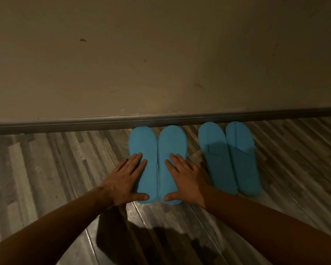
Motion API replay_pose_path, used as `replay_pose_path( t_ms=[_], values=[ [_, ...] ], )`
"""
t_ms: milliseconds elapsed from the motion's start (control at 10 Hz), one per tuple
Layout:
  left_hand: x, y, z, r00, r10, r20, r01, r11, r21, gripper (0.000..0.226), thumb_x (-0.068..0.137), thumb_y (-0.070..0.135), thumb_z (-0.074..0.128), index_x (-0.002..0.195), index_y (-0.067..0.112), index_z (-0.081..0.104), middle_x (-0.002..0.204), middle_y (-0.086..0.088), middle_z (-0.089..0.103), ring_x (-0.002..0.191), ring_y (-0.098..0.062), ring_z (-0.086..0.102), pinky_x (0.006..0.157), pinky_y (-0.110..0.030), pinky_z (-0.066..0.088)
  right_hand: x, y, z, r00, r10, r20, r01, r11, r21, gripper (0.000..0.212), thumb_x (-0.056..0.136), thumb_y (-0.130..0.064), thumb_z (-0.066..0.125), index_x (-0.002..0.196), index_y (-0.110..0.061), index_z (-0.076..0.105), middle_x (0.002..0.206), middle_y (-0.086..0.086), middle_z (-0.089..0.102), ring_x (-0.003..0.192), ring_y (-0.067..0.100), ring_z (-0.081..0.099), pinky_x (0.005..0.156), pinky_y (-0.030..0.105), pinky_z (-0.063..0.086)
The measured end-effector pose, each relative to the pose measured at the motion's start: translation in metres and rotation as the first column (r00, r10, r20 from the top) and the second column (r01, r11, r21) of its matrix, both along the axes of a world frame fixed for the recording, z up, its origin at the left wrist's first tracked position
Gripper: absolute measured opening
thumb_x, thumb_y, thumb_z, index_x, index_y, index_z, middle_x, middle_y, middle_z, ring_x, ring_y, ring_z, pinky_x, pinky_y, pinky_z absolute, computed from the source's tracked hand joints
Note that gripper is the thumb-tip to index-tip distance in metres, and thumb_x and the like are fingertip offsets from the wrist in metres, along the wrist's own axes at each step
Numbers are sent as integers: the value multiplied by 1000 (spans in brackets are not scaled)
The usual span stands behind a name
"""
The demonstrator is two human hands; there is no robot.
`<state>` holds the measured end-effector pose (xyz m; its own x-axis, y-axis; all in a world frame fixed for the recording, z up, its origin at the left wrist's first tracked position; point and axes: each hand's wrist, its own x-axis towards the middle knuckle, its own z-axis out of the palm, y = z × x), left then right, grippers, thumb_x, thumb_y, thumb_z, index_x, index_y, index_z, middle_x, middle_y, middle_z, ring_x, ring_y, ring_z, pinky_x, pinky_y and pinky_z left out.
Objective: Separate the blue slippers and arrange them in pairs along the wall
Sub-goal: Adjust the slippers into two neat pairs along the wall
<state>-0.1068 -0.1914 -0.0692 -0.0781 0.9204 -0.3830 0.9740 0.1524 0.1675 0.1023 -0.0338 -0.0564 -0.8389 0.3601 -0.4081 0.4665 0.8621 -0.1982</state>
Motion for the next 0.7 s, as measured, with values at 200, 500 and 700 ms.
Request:
replay_pose_path(
  t_ms=[200,500,700],
  values=[
    [0,0,2,1000,0,-2,0,1000,-21,120,74,95,29,155,23,-23,162,-9,-29,151,-24,-23,121,-39,-17,1,1,-1,1000,0,-7,0,1000,8,123,70,-82,57,158,-21,-5,166,3,-15,153,22,-12,121,50,5],
    [4,3,8,999,-6,-48,4,999,-49,120,74,95,30,156,23,-21,162,-12,-30,152,-28,-21,121,-46,-14,0,2,4,1000,-8,-12,8,1000,-20,122,70,-82,56,157,-22,-5,166,2,-15,153,21,-12,121,50,6],
    [16,14,28,998,43,-36,-43,999,2,111,76,94,25,156,30,-20,161,-10,-34,150,-29,-27,118,-48,-19,2,10,19,992,-98,-78,97,995,-25,118,72,-84,51,157,-26,-6,167,-1,-13,153,20,-10,122,52,8]
  ],
)
